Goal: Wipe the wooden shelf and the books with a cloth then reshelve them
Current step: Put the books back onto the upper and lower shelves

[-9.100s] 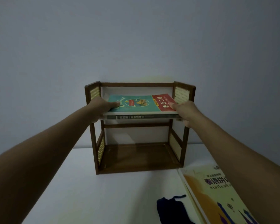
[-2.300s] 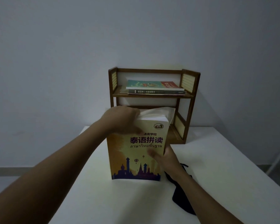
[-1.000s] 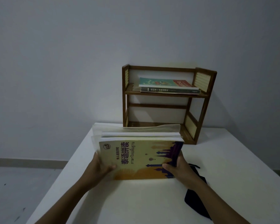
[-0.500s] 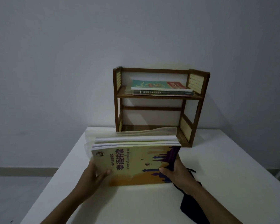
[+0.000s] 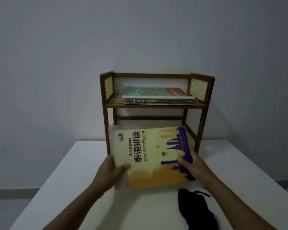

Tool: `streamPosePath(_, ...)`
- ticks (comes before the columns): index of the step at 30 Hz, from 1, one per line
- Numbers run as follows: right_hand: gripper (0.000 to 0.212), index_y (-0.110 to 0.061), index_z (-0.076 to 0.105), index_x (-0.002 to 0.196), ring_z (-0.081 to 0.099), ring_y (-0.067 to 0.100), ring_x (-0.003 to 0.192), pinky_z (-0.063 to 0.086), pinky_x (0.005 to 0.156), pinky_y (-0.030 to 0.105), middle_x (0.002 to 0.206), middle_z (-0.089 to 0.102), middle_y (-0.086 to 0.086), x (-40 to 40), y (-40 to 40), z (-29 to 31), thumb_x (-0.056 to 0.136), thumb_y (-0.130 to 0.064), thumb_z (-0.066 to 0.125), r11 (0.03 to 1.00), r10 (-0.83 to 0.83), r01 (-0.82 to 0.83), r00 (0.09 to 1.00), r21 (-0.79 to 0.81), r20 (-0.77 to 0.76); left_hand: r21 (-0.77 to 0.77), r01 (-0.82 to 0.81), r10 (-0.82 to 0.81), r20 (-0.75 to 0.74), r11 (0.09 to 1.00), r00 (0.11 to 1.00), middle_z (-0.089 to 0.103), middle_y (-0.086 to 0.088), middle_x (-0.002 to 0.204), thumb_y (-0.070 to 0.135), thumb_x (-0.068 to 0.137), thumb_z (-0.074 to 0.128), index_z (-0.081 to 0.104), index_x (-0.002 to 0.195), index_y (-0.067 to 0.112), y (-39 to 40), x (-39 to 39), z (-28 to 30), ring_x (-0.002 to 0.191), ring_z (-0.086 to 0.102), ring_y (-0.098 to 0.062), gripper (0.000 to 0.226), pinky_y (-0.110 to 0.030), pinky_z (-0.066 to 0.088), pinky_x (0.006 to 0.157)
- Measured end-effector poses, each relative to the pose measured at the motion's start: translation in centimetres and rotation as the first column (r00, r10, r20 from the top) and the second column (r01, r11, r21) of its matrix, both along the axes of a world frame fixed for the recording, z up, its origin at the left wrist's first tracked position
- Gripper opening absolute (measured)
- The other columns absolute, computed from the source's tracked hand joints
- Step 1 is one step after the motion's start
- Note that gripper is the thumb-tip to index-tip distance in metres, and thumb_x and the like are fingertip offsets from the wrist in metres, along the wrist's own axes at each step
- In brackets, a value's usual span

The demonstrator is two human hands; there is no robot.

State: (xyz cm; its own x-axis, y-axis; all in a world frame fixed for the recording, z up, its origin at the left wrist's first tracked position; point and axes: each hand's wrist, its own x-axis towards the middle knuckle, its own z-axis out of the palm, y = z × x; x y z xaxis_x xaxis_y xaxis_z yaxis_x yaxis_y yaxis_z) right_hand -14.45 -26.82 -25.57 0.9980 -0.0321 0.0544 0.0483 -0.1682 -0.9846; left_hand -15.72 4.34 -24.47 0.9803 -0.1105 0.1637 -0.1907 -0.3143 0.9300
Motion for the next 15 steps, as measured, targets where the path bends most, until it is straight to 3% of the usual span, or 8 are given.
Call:
streamPosePath(4,0.032,-0.024,0.056,0.122,0.065,0.019,0.099,0.053,0.085,0.032,0.111,0.068,0.002,4.1,-1.0,-0.1,0.091,-0.023,0.065,0.996,-0.079,0.076,0.995,-0.053,-0.056,0.029,-0.004,0.008,-0.122,1.0,0.993,0.073,-0.008,0.089,0.023,0.09,0.064,0.065,0.1,0.011,-2.0,5.5,0.1,0.079,0.073,-0.023,0.016,-0.036,0.061,0.068)
streamPosePath(7,0.022,-0.019,0.057,0.112,0.062,0.014,0.088,0.049,0.07,0.021,0.104,0.066,0.003,6.8,-0.9,-0.6,0.092,-0.024,0.065,0.982,-0.143,0.134,0.988,-0.133,-0.059,0.057,-0.062,0.073,-0.212,0.996,0.975,0.073,-0.017,0.083,0.027,0.09,0.065,0.065,0.092,-0.001,-2.7,9.0,-0.8,0.074,0.072,-0.029,0.027,-0.036,0.06,0.066)
streamPosePath(11,0.032,-0.007,0.058,0.111,0.059,0.016,0.078,0.044,0.057,0.024,0.094,0.064,0.006,9.5,-0.5,-2.2,0.09,-0.03,0.066,0.944,-0.229,0.194,0.968,-0.265,-0.106,0.1,-0.111,0.135,-0.283,0.989,0.95,0.072,-0.017,0.087,0.032,0.088,0.066,0.065,0.096,0.001,-2.7,12.2,-2.6,0.077,0.072,-0.028,0.032,-0.036,0.059,0.069)
streamPosePath(15,0.032,-0.006,0.058,0.103,0.055,0.016,0.072,0.041,0.057,0.025,0.092,0.064,0.01,10.5,0.4,-2.7,0.092,-0.036,0.061,0.895,-0.239,0.176,0.965,-0.409,-0.108,0.28,-0.125,0.198,-0.25,0.952,0.948,0.068,-0.007,0.082,0.037,0.089,0.064,0.063,0.085,0.009,-2.2,13.2,-3.8,0.075,0.065,-0.02,0.028,-0.026,0.051,0.061)
